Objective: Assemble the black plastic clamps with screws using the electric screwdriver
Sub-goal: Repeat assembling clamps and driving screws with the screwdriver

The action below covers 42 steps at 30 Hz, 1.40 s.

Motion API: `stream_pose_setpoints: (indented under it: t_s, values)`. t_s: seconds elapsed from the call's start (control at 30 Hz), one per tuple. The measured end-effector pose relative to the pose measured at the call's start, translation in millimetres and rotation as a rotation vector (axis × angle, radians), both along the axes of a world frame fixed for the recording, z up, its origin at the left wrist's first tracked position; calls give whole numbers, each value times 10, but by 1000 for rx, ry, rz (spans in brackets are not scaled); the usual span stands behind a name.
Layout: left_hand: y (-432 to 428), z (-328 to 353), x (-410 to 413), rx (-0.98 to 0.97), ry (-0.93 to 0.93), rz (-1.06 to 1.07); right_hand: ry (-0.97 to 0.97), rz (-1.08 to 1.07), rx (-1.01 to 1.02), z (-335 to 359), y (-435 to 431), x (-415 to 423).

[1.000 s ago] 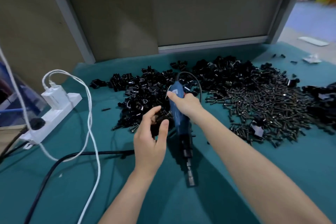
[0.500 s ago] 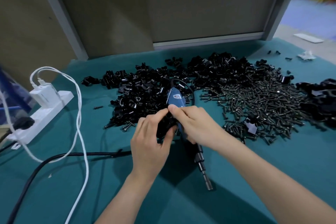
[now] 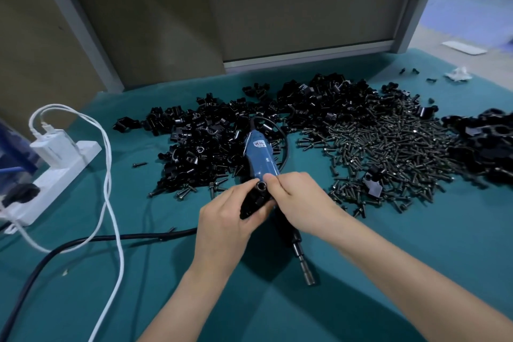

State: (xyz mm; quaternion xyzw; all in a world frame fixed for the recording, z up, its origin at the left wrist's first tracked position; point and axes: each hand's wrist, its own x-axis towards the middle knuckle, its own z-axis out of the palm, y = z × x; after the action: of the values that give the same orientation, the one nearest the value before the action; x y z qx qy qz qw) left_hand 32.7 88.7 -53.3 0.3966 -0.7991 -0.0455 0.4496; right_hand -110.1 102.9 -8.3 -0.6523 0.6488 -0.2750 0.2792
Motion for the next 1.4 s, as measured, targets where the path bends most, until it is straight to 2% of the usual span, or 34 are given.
stream_pose_setpoints:
  t_s: [0.13, 0.27, 0.33, 0.47, 0.57, 0.63, 0.73, 0.8, 0.9, 0.97, 1.07, 1.1, 1.17, 1.2, 1.23, 1.3, 1.4]
  values:
    - [-3, 32, -24, 93, 14, -56, 25, 24, -26, -28, -2, -46]
    - [-9, 42, 1, 299, 47, -91, -17, 25, -17, -70, 31, -75]
    - [4, 30, 1, 314, 37, -103, -82, 13, 17, -106, 42, -97]
    - [41, 32, -18, 352, 139, -128, -271, -5, 26, -138, 69, -148]
    - [52, 52, -20, 393, 207, -217, -298, -7, -49, -110, 149, -217]
    - [65, 56, -32, 487, 321, -301, -345, -63, -130, -100, 245, -323]
    - [122, 64, -89, 669, 546, -362, -573, -179, -174, -113, 422, -620]
    - [141, 50, -126, 675, 517, -322, -640, -257, -181, -146, 540, -862]
    - [78, 21, -160, 619, 389, -170, -550, -420, -245, -252, 751, -1319]
    - [-4, 13, -169, 600, 344, -82, -457, -621, -394, -299, 928, -1721]
    - [-136, -17, -192, 634, 315, -13, -120, -954, -625, -318, 1156, -2322]
    - [-159, -33, -215, 653, 303, 0, 26, -1014, -600, -362, 1208, -2492]
    - [-147, -42, -293, 659, 274, 3, 340, -1044, -355, -540, 1277, -2739]
    - [-115, -33, -336, 653, 256, -8, 430, -1032, -222, -648, 1308, -2806]
    - [-78, -25, -370, 645, 229, -23, 447, -1032, -141, -733, 1335, -2839]
    - [-15, -24, -401, 635, 144, -32, 383, -1095, -139, -765, 1376, -2816]
    - [5, -14, -403, 642, 50, -2, 346, -1180, -376, -573, 1323, -2637]
